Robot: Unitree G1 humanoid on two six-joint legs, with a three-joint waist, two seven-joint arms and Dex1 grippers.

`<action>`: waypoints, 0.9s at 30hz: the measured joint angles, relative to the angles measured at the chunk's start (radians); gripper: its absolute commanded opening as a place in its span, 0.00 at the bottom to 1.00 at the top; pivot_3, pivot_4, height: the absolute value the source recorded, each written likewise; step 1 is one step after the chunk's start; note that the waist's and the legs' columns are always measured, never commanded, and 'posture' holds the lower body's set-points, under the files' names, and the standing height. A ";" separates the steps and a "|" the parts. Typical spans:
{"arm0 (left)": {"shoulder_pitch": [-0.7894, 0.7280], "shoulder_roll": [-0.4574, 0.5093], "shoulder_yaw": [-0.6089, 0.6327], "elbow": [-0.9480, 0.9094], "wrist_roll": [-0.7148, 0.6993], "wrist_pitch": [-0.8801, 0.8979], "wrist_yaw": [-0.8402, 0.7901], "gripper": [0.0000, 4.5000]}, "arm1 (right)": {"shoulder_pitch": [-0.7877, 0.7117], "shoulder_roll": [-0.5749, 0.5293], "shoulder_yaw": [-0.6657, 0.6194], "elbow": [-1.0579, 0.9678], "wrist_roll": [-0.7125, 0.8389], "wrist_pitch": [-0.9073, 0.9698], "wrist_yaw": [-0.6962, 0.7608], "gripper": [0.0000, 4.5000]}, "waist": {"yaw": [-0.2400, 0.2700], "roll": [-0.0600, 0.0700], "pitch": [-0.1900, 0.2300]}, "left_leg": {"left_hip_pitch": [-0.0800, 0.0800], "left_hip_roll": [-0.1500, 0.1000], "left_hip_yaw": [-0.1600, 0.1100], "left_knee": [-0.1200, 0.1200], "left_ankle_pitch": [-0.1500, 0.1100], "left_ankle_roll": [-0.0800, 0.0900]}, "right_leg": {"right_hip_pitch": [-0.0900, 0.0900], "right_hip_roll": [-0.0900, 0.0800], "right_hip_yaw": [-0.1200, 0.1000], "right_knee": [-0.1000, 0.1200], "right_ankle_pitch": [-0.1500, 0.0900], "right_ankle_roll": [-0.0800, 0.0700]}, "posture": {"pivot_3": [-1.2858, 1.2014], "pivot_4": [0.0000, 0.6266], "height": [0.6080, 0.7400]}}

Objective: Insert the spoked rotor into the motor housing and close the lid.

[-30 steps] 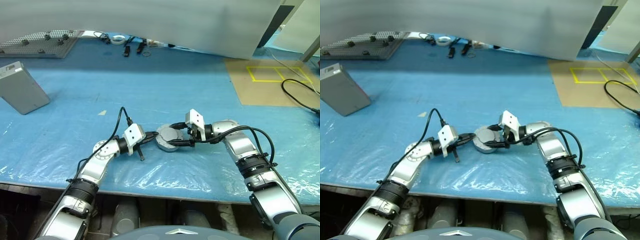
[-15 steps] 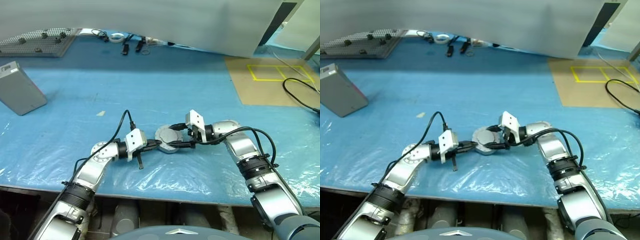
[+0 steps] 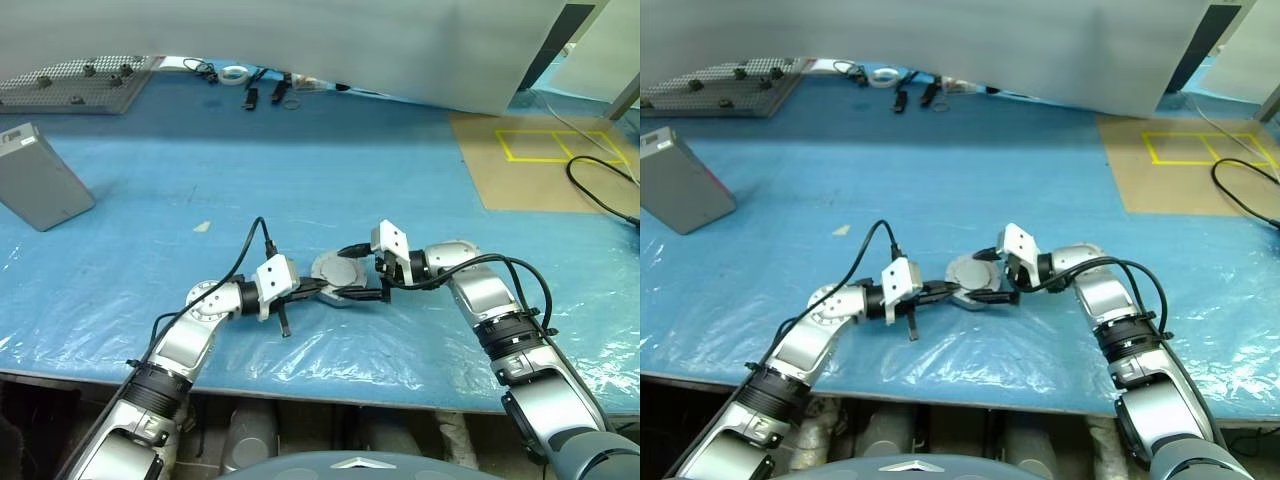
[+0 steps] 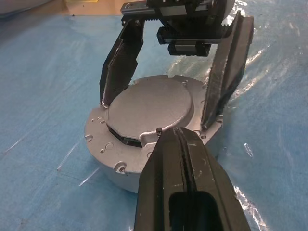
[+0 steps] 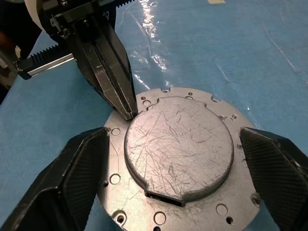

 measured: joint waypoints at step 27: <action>0.002 -0.010 -0.003 0.041 0.000 -0.060 0.016 0.00 | -0.042 -0.039 -0.119 -0.092 0.184 0.189 -0.019 1.00 | -0.006 0.000 0.001 | -0.032 0.002 -0.002 0.020 0.002 0.004 | -0.031 0.000 -0.002 0.020 0.002 0.000 | 0.52 0.24 1.00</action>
